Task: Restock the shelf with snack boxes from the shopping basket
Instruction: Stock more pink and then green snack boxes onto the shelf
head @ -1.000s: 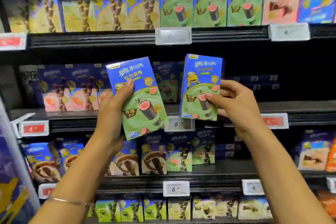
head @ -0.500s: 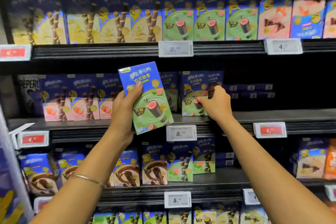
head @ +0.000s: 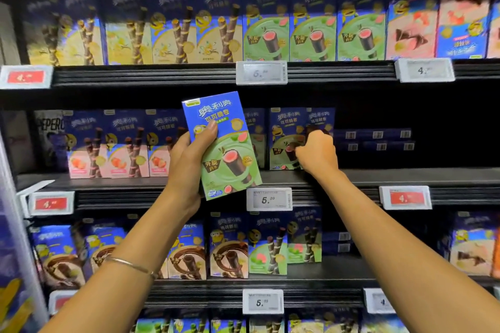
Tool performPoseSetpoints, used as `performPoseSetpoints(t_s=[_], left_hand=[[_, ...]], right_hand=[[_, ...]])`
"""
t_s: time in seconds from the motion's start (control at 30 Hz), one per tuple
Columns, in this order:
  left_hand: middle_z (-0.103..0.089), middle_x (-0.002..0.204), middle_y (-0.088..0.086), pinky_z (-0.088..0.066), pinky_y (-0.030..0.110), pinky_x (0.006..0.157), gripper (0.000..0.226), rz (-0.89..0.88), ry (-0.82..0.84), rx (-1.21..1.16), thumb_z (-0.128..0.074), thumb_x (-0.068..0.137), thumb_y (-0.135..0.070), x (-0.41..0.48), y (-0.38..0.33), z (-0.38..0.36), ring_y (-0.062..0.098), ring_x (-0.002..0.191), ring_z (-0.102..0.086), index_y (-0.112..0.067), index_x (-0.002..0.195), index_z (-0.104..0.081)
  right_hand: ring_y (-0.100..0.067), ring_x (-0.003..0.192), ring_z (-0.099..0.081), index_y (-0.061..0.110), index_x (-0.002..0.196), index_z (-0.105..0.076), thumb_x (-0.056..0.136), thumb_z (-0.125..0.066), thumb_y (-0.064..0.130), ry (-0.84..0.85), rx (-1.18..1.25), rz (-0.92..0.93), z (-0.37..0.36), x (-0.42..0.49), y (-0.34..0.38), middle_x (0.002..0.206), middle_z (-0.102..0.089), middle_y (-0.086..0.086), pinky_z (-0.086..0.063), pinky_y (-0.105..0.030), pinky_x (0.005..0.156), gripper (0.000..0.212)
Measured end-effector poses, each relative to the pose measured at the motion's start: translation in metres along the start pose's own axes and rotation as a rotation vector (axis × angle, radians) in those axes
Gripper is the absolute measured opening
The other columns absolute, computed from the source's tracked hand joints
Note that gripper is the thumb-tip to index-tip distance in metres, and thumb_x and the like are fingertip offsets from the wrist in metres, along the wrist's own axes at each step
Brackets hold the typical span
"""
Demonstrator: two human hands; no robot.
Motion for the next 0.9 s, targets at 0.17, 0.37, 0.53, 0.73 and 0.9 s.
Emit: performPoseSetpoints(t_s=[0.17, 0.37, 0.53, 0.73, 0.9], left_hand=[[-0.075, 0.121, 0.019, -0.061, 0.051, 0.091, 0.064, -0.008, -0.006, 0.003, -0.071, 0.085, -0.043, -0.001, 0.0, -0.007, 0.042, 0.109, -0.073, -0.001, 0.133, -0.063], [-0.076, 0.12, 0.018, -0.061, 0.052, 0.091, 0.063, -0.011, -0.007, 0.028, -0.072, 0.087, -0.043, -0.001, 0.0, -0.008, 0.041, 0.107, -0.074, -0.002, 0.134, -0.062], [-0.076, 0.121, 0.017, -0.063, 0.049, 0.087, 0.066, -0.001, -0.013, 0.015, -0.071, 0.084, -0.044, -0.004, -0.001, -0.007, 0.038, 0.105, -0.075, -0.003, 0.136, -0.062], [-0.075, 0.121, 0.018, -0.062, 0.051, 0.09, 0.066, 0.009, -0.019, 0.007, -0.071, 0.085, -0.044, -0.005, -0.001, -0.006, 0.04, 0.108, -0.074, -0.004, 0.135, -0.063], [-0.076, 0.121, 0.017, -0.062, 0.051, 0.09, 0.064, 0.019, -0.015, 0.011, -0.071, 0.085, -0.045, -0.005, -0.001, -0.007, 0.038, 0.106, -0.075, -0.005, 0.135, -0.064]], right_hand=[[-0.04, 0.103, -0.063, 0.004, 0.11, -0.061, 0.092, -0.063, 0.012, 0.026, -0.014, 0.004, -0.006, 0.004, 0.003, 0.115, -0.064, -0.02, -0.056, -0.043, 0.082, 0.02], [-0.042, 0.104, -0.063, 0.003, 0.111, -0.062, 0.092, -0.064, 0.015, 0.032, -0.066, 0.038, -0.011, 0.008, 0.005, 0.115, -0.065, -0.021, -0.049, -0.039, 0.076, 0.023], [-0.041, 0.106, -0.063, 0.003, 0.115, -0.06, 0.092, -0.063, 0.016, 0.032, -0.101, 0.027, -0.012, 0.011, 0.004, 0.117, -0.064, -0.021, -0.053, -0.042, 0.082, 0.026], [-0.04, 0.103, -0.064, 0.003, 0.115, -0.06, 0.092, -0.064, 0.017, 0.04, -0.122, 0.025, -0.013, 0.013, 0.005, 0.115, -0.065, -0.021, -0.053, -0.041, 0.081, 0.027], [-0.04, 0.104, -0.064, 0.004, 0.114, -0.06, 0.093, -0.063, 0.018, 0.065, -0.149, 0.018, -0.011, 0.012, 0.005, 0.115, -0.065, -0.021, -0.052, -0.04, 0.081, 0.026]])
Point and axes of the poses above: each hand's wrist, its own x-axis towards the middle knuckle, its own z-axis out of the back of the hand, y = z × x, the point moved 4 cm from there along x, towards the middle knuckle
